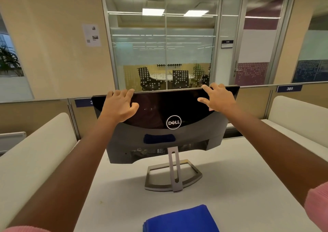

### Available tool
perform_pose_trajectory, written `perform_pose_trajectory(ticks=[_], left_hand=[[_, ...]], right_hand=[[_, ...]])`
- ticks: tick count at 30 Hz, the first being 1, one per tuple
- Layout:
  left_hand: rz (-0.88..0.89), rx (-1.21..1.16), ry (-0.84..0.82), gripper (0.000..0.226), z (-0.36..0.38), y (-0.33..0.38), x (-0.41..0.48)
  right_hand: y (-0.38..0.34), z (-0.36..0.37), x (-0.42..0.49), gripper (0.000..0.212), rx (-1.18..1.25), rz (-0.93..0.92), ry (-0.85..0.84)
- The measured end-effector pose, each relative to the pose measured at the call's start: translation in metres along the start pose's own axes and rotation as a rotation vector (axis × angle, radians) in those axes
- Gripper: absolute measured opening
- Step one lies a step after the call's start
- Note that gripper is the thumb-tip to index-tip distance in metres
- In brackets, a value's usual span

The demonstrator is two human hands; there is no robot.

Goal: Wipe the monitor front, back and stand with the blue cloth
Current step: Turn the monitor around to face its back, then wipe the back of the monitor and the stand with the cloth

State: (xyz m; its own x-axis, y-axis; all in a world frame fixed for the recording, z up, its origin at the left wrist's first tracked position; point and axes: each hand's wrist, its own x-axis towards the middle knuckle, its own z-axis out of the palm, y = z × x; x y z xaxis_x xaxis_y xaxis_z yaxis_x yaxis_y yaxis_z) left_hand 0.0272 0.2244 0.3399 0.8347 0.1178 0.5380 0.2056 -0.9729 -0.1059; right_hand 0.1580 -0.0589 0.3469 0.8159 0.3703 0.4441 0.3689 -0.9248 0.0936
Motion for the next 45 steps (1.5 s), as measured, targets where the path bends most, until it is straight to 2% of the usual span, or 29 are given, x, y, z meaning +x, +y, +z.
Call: perform_pose_trajectory(ticks=[6, 8, 12, 15, 19, 24, 28, 30, 33, 36, 37, 38, 41, 45], left_hand=[[-0.037, -0.045, 0.010, 0.064, 0.007, 0.003, -0.002], [-0.040, -0.048, 0.023, 0.059, 0.013, 0.003, -0.005], [-0.023, -0.058, 0.124, 0.071, 0.035, 0.010, -0.027], [0.029, -0.082, 0.220, 0.069, 0.053, 0.023, -0.054], [0.087, -0.096, 0.168, 0.062, 0.086, 0.052, -0.100], [0.157, -0.184, -0.003, 0.057, 0.133, 0.082, -0.170], [0.113, -0.305, -0.172, 0.019, 0.155, 0.091, -0.216], [0.080, -0.351, -0.285, 0.027, 0.161, 0.091, -0.231], [0.048, -0.377, -0.333, 0.046, 0.165, 0.093, -0.249], [-0.005, -0.422, -0.429, 0.079, 0.164, 0.096, -0.257], [-0.027, -0.422, -0.458, 0.083, 0.164, 0.096, -0.258], [-0.050, -0.426, -0.482, 0.079, 0.164, 0.095, -0.258], [-0.078, -0.421, -0.552, 0.040, 0.163, 0.094, -0.252], [-0.101, -0.453, -0.537, 0.030, 0.156, 0.087, -0.234]], right_hand=[[0.000, 0.003, -0.005, 0.069, 0.008, 0.011, -0.040], [-0.005, 0.010, -0.016, 0.070, 0.023, -0.010, 0.015], [-0.023, 0.040, -0.051, 0.063, 0.112, -0.143, 0.215], [-0.046, 0.066, -0.086, 0.061, 0.252, -0.289, 0.248], [-0.079, 0.111, -0.146, 0.054, 0.344, -0.475, 0.126], [-0.099, 0.152, -0.212, 0.071, 0.449, -0.596, -0.347], [-0.097, 0.171, -0.244, 0.080, 0.456, -0.631, -0.562], [-0.094, 0.176, -0.255, 0.082, 0.437, -0.662, -0.637], [-0.094, 0.184, -0.265, 0.079, 0.386, -0.710, -0.642], [-0.094, 0.193, -0.267, 0.070, 0.364, -0.745, -0.586], [-0.095, 0.195, -0.266, 0.067, 0.361, -0.744, -0.569], [-0.096, 0.195, -0.264, 0.064, 0.356, -0.741, -0.558], [-0.100, 0.192, -0.257, 0.061, 0.292, -0.739, -0.583], [-0.106, 0.184, -0.240, 0.063, 0.323, -0.690, -0.591]])
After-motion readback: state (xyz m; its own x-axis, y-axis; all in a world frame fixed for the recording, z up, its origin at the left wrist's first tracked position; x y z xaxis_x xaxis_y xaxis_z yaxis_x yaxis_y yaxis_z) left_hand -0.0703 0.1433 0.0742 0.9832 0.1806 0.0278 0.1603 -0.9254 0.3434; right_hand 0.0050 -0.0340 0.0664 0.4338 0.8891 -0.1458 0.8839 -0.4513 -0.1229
